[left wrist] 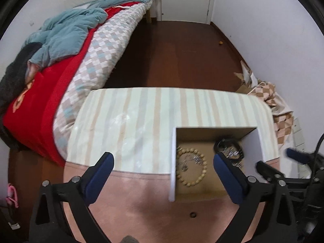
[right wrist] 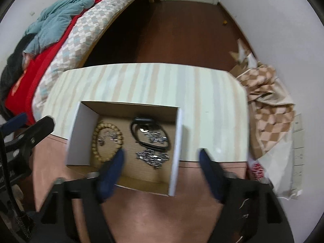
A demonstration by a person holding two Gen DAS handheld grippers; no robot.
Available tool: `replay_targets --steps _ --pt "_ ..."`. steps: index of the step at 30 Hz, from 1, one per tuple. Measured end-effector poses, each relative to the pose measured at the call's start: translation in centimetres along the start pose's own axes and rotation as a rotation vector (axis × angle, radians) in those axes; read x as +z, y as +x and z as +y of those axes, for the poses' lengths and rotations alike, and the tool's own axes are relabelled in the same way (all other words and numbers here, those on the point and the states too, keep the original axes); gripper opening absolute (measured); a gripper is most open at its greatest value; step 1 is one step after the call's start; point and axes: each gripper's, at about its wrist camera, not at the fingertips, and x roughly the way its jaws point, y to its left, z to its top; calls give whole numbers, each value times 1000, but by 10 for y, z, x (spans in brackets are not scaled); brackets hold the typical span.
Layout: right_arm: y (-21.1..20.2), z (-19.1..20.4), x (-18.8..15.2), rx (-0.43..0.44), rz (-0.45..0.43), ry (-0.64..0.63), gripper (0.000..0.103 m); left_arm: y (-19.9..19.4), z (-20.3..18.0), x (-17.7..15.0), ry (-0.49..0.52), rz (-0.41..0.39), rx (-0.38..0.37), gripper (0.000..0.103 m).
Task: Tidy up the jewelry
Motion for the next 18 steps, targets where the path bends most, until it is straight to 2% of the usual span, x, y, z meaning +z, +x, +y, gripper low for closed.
replay_targets --steps 3,5,9,18 --pt "-2 -5 -13 -63 -8 14 97 0 -1 -15 8 -5 43 103" --pt "-4 -9 -23 -96 -16 34 102 0 -1 -23 2 6 45 103" --pt "-14 -14 -39 -121 -40 62 102 -6 0 -37 -22 8 46 103" --pt "-86 -6 -72 -149 -171 63 102 -60 -3 -63 -33 -58 44 103"
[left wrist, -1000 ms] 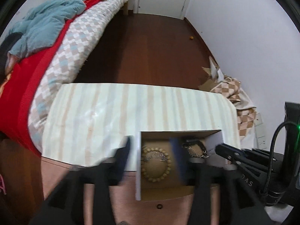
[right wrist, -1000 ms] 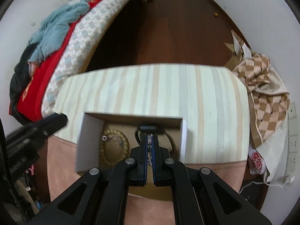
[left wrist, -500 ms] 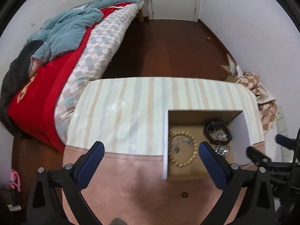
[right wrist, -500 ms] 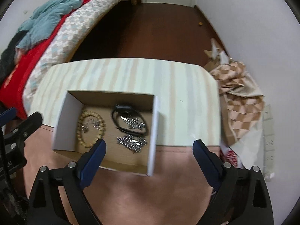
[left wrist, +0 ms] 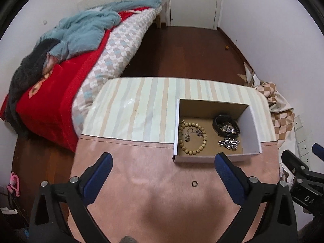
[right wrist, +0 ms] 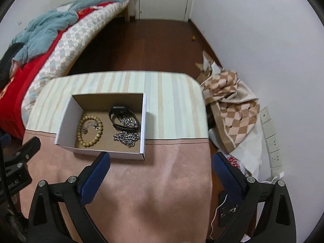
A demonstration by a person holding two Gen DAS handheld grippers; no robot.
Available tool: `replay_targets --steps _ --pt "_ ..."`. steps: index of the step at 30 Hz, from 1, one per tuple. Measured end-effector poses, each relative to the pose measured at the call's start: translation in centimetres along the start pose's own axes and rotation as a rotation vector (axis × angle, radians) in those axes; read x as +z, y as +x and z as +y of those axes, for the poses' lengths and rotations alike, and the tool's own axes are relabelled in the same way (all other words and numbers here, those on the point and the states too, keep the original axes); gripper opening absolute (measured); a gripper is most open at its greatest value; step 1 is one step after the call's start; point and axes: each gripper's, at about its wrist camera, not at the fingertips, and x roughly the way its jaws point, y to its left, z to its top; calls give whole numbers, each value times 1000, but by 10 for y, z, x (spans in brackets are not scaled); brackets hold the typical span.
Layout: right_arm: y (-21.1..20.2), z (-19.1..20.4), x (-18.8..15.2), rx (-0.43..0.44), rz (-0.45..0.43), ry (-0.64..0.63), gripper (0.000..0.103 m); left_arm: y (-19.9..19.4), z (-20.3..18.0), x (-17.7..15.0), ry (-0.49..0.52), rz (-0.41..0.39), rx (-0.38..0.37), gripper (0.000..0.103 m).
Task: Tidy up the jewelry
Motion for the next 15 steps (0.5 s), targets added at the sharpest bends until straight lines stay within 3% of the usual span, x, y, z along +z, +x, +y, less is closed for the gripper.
replay_targets --steps 15 --pt "-166 -17 -49 1 -258 52 102 -157 12 -33 -29 -240 -9 103"
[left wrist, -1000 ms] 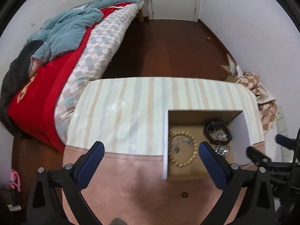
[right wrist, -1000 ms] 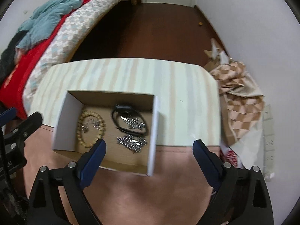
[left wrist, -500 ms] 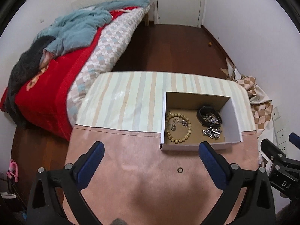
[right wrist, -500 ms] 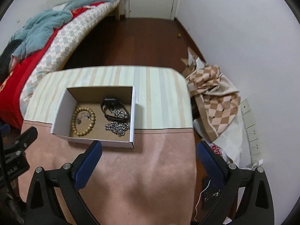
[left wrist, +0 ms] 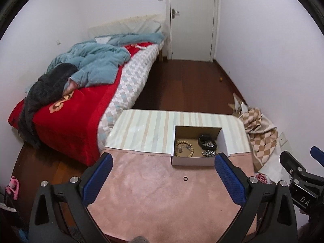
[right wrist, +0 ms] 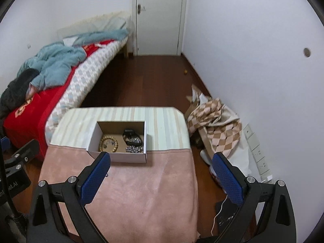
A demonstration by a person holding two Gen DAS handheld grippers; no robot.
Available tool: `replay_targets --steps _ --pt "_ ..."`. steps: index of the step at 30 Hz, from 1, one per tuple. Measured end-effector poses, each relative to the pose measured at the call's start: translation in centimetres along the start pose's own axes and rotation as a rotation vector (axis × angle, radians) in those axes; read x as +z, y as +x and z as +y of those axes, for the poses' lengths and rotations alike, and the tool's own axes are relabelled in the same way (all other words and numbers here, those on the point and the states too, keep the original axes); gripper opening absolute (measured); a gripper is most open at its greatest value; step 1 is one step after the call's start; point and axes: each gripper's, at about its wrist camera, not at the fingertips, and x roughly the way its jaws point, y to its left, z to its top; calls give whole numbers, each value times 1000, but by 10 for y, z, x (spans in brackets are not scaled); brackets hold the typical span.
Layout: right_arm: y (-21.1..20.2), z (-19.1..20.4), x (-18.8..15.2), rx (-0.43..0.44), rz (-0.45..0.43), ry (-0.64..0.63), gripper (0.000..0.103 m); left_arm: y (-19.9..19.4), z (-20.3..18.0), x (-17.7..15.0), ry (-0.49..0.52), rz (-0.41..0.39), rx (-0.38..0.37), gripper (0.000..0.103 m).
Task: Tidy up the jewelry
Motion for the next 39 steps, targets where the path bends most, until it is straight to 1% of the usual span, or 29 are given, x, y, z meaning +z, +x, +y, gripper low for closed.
replay_targets --steps 8,12,17,21,25,32,36,39 --pt "-78 -7 -9 15 -91 1 103 -58 4 -5 -1 -57 -18 103" --pt "-103 -9 -10 19 -121 -6 103 -74 6 -10 -8 -60 -19 103" --pt "-119 -9 -9 35 -123 -15 103 -86 6 -12 -18 -46 -24 103" --pt "-121 -9 -8 39 -113 -19 103 -86 4 -12 -19 -24 -28 103" --pt "-113 -10 -2 37 -98 -16 103 -79 -2 -9 -8 -1 -26 103" --pt "-92 -10 18 28 -75 -6 103 -62 -4 4 -19 33 -16 103" --pt "-78 -7 31 16 -67 -11 103 -53 -4 14 -24 32 -10 103" --pt "-66 -4 38 26 -42 -11 103 -45 -6 22 -16 37 -4 103"
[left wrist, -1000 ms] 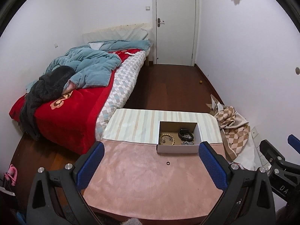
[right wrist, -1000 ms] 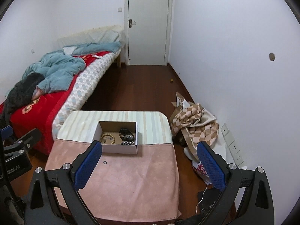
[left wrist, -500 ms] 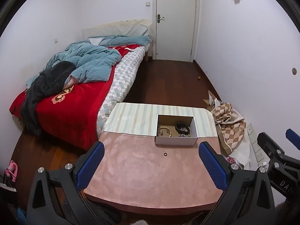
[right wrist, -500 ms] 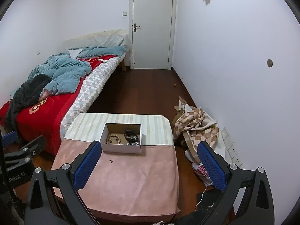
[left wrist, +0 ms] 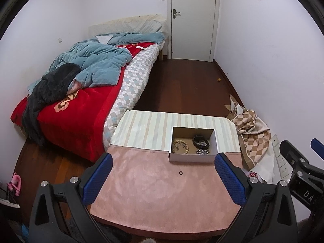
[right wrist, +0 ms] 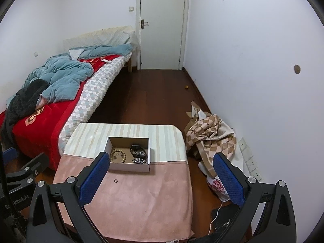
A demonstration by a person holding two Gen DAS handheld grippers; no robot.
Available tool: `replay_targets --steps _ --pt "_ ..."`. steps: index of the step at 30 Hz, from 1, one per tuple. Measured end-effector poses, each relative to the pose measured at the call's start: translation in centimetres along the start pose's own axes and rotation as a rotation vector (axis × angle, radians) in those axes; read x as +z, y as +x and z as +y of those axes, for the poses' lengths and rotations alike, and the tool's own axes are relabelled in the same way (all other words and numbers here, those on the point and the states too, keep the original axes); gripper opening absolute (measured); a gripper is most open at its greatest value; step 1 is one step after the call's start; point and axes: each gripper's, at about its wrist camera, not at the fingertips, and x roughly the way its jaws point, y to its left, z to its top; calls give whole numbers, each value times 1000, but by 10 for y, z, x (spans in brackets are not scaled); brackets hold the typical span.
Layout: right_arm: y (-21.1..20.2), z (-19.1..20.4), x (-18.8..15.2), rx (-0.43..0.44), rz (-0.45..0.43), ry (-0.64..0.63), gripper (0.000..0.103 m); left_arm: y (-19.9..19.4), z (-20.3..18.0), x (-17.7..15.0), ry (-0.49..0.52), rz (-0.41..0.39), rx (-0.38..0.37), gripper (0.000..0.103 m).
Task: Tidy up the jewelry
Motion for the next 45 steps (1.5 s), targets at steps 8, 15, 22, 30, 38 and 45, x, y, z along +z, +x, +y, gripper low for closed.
replay_targets --steps 8,15,22,30,38,45 --pt "24 1 13 19 49 2 103 21 -2 18 1 41 7 103" --pt "32 1 20 2 69 -8 103 25 -7 27 17 41 7 103" --pt "32 3 20 -2 78 -16 103 25 -8 29 20 42 7 103" --pt "32 4 20 0 79 -16 103 23 -7 26 16 43 -3 103" --pt "37 5 15 -8 98 -26 103 30 -7 20 15 72 -11 103" --pt "40 5 12 -7 112 -39 103 32 -7 18 15 75 -10 103"
